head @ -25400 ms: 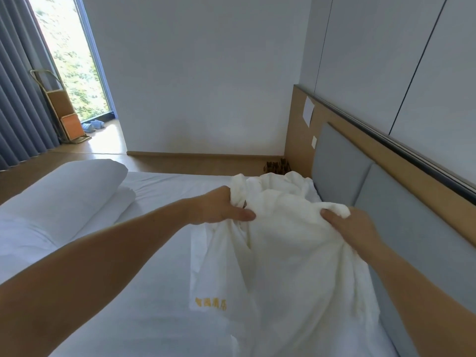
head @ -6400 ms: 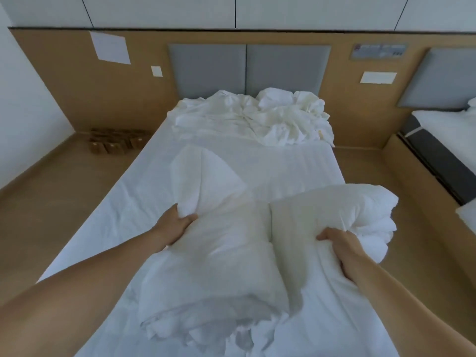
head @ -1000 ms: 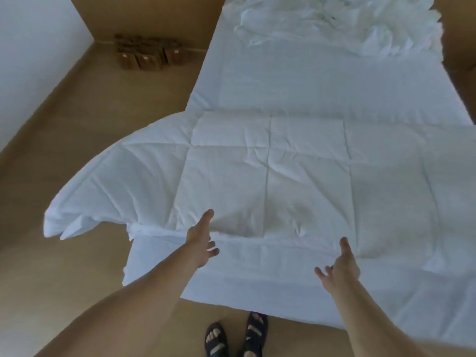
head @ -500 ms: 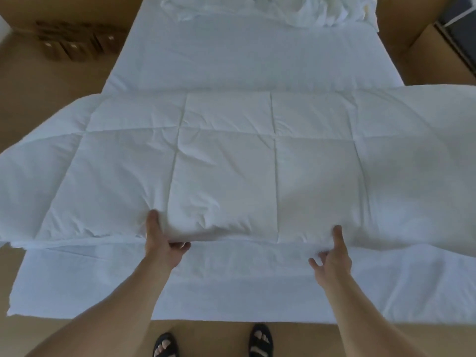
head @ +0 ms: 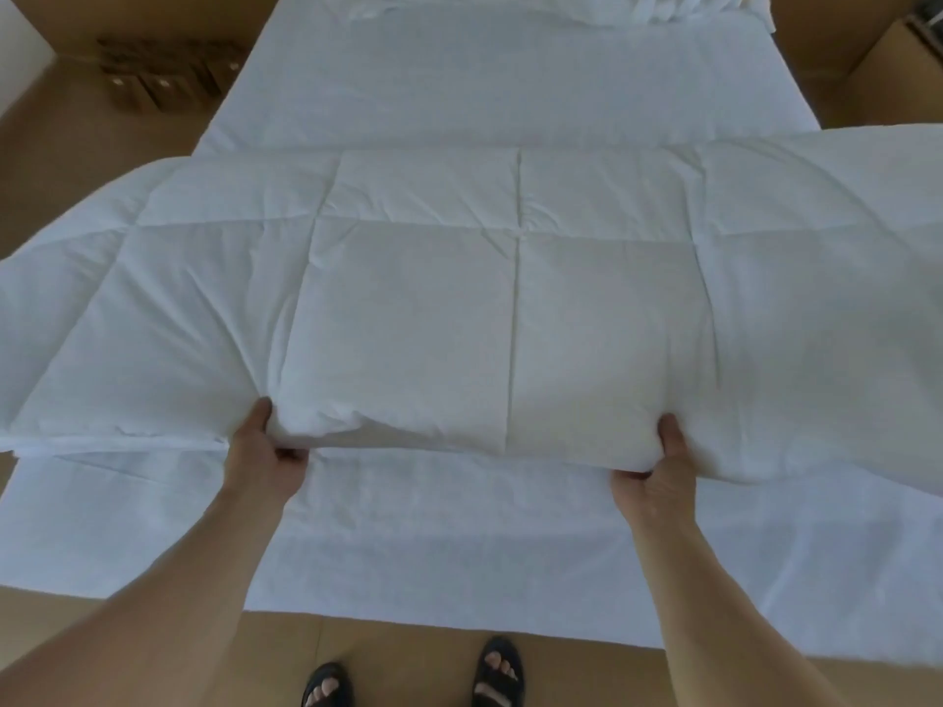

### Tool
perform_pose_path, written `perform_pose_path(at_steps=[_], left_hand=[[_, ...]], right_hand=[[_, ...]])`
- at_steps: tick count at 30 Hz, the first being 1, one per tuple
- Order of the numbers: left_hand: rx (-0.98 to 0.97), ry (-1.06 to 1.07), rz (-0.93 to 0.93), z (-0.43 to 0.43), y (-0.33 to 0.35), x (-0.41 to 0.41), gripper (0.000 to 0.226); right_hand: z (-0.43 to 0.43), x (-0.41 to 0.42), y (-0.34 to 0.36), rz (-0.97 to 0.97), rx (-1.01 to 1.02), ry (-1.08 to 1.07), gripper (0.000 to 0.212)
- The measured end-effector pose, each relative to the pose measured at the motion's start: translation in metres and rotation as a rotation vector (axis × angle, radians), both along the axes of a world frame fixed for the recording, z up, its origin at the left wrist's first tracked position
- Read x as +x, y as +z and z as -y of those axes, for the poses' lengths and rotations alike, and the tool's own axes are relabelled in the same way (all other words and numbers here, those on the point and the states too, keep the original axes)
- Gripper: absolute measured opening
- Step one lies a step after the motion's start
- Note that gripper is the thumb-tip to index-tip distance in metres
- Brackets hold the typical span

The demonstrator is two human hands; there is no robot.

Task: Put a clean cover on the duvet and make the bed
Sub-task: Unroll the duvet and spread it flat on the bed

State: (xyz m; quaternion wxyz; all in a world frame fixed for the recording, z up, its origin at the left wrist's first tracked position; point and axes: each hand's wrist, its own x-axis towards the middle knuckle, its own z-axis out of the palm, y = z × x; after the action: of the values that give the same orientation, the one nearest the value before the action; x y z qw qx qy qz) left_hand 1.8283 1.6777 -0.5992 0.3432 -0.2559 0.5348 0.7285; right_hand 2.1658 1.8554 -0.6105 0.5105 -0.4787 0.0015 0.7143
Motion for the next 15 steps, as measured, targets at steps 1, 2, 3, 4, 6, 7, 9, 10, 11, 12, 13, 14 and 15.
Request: perform_pose_path(at_steps=[1,2,3,4,6,7,9,10,11,12,13,14,15], left_hand=[[-0.029,-0.001,-0.018,0.005,0.002,-0.001,0.027],[-0.053,-0.006,-0.034,0.009,0.007,-0.002,0.026],[-0.072,-0.011,-0.045,0.014,0.012,-0.002,0.025],[-0.083,-0.012,-0.054,0.02,0.019,-0.003,0.026],[-0.078,0.014,-0.064,0.032,0.033,0.001,0.032],[-0.069,0.033,-0.067,0.039,0.04,0.004,0.037],[-0.056,0.054,-0.074,0.058,0.058,0.015,0.041],[-0.056,0.056,-0.074,0.069,0.068,0.02,0.041],[-0.066,0.056,-0.072,0.081,0.074,0.026,0.04],[-0.084,0.062,-0.065,0.092,0.076,0.034,0.04],[-0.094,0.073,-0.054,0.103,0.075,0.046,0.039],[-0.111,0.072,-0.039,0.115,0.076,0.06,0.037],[-0.13,0.084,-0.018,0.123,0.074,0.068,0.033]], right_hand=[[0.003,0.002,0.004,0.026,-0.005,-0.007,0.044],[0.008,0.004,0.009,0.043,-0.003,-0.012,0.041],[0.014,0.007,0.016,0.052,0.002,-0.019,0.04],[0.022,0.009,0.025,0.056,0.009,-0.022,0.039],[0.041,0.016,0.044,0.076,0.016,-0.029,0.038],[0.05,0.02,0.051,0.089,0.032,-0.036,0.036],[0.072,0.029,0.064,0.117,0.037,-0.032,0.029],[0.085,0.035,0.066,0.103,0.036,-0.043,0.026],[0.097,0.044,0.059,0.113,0.025,-0.082,0.026],[0.11,0.052,0.052,0.083,0.005,-0.128,0.03],[0.12,0.058,0.045,0.048,-0.018,-0.075,0.041],[0.127,0.065,0.043,0.092,-0.003,0.048,0.05],[0.127,0.071,0.033,0.252,0.036,0.128,0.051]])
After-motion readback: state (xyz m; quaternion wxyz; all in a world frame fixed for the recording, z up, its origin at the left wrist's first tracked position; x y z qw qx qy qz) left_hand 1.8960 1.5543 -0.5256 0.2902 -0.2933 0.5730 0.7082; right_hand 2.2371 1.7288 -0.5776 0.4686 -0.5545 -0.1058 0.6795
